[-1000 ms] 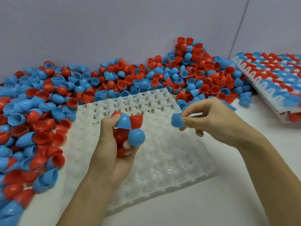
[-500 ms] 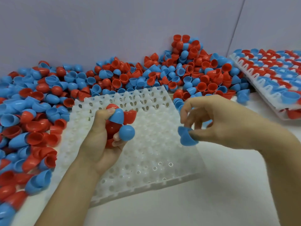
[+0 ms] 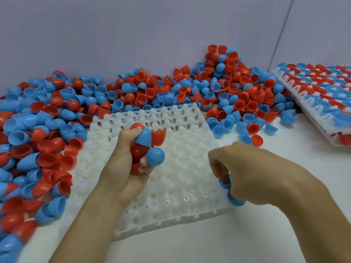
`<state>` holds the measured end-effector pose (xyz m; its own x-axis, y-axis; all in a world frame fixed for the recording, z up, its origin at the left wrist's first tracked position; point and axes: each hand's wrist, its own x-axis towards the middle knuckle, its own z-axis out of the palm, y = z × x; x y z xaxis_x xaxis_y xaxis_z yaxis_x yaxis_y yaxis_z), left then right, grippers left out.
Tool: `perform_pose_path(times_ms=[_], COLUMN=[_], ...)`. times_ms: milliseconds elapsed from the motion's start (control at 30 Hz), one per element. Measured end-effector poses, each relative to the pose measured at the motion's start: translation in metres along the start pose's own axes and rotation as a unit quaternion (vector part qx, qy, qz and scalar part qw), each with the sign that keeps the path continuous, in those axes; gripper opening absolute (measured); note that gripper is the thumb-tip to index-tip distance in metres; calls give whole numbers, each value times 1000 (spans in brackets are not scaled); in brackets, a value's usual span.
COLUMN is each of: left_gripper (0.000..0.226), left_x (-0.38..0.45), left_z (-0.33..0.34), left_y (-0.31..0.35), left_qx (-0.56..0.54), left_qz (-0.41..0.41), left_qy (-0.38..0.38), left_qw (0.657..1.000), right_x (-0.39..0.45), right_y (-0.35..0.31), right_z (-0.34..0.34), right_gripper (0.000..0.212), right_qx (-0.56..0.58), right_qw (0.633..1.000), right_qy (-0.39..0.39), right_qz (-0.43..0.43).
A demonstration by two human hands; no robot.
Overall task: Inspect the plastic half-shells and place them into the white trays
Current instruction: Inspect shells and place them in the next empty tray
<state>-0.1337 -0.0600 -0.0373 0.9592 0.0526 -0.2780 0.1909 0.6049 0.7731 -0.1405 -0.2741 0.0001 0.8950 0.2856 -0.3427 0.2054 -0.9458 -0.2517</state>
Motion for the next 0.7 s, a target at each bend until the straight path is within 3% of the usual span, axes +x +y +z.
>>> perform_pose_path(times_ms=[200, 400, 500, 700], left_gripper=[32, 34, 34, 35], left_x=[-5, -5, -4, -3], left_z=[-2, -1, -2, -2], left_y=[0, 0, -1, -2], left_qx=[-8, -7, -7, 2], left_qz=[6, 7, 5, 6], left_qy=[-2, -7, -4, -10], left_qw=[1000, 1000, 1000, 1000], right_x=[-9, -10, -2, 4], right_y=[7, 14, 15, 14], right_z=[-7, -16, -10, -4], right_gripper=[41, 40, 31, 33], right_qx=[38, 93, 73, 38], right_qw=[998, 995, 997, 999], right_qy=[-45, -25, -29, -15], right_qz=[0, -37, -11, 13])
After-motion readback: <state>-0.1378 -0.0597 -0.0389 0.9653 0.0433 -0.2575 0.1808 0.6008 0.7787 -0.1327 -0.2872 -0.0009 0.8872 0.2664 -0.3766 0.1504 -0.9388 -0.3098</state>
